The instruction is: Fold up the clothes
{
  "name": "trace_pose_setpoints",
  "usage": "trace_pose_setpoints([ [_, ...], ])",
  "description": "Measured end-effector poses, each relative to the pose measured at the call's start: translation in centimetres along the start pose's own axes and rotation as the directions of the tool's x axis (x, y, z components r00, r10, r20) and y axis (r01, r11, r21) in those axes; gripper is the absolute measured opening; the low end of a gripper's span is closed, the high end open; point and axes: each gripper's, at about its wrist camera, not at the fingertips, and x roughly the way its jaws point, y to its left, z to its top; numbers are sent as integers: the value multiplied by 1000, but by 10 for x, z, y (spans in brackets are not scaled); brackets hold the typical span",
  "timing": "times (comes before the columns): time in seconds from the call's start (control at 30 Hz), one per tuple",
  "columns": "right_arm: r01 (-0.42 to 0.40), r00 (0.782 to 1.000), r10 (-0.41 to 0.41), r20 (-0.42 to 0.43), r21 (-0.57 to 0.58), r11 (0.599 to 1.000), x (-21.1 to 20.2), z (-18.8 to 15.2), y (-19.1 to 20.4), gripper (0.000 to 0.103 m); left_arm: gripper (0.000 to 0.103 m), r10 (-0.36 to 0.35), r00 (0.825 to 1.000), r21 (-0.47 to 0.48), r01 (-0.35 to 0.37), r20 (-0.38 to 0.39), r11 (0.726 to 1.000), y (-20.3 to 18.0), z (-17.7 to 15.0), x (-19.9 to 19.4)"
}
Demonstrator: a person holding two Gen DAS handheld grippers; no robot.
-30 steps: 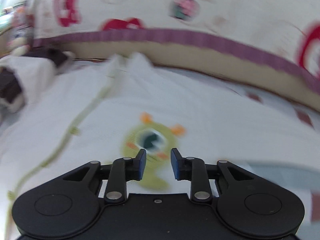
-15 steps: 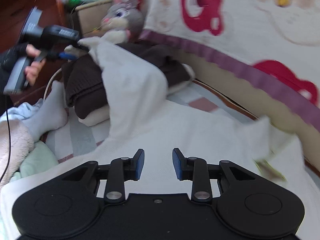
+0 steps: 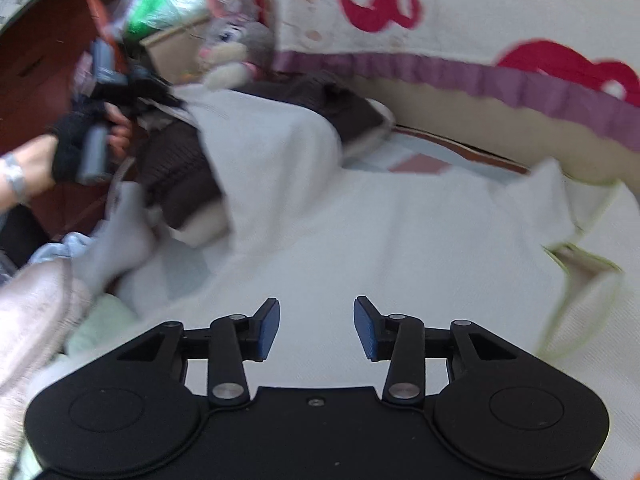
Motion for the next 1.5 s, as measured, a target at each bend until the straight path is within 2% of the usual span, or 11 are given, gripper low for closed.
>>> trace_pose_setpoints([
  [0.1,52,999,-51,-11,148,988,0,-3,-27,47,2,-20,995,98,10,100,995,-32,4,-43],
  [0.23,51,998,-62,18,369,928,-10,-6,-64,47,2,-195,972,87,185,130,979,-77,-11,-104],
  [0.5,79,968,-186,168,501,862,-77,-3,-125,47,2,-540,840,166,526,52,834,-168,-84,-180],
  [0.6,149,964,-231,135,445,883,-82,7,-141,21,2,-584,812,90,582,-1,808,-176,-103,-183],
  [0.77,297,946,-318,59,232,926,-53,40,-144,19,2,-568,823,68,568,-25,820,-161,-115,-180],
  [0.87,266,964,-267,-13,143,953,-26,65,-148,39,2,-556,831,67,557,-29,828,-154,-122,-178],
  [1.07,351,894,-346,-285,-36,936,57,87,-151,50,2,-552,834,62,552,-27,831,-149,-133,-173],
  [1.13,416,876,-398,-271,8,910,69,84,-158,40,2,-552,833,40,553,-36,832,-147,-136,-169],
  [1.23,436,899,-402,-174,248,865,60,82,-180,5,2,-549,835,9,550,-43,835,-144,-140,-165],
  [1.37,334,905,-421,55,520,786,34,74,-203,6,2,-540,841,-8,540,-30,841,-141,-144,-163],
  [1.5,346,912,-409,38,465,815,49,76,-211,9,2,-553,833,-72,550,-31,832,-136,-148,-158],
])
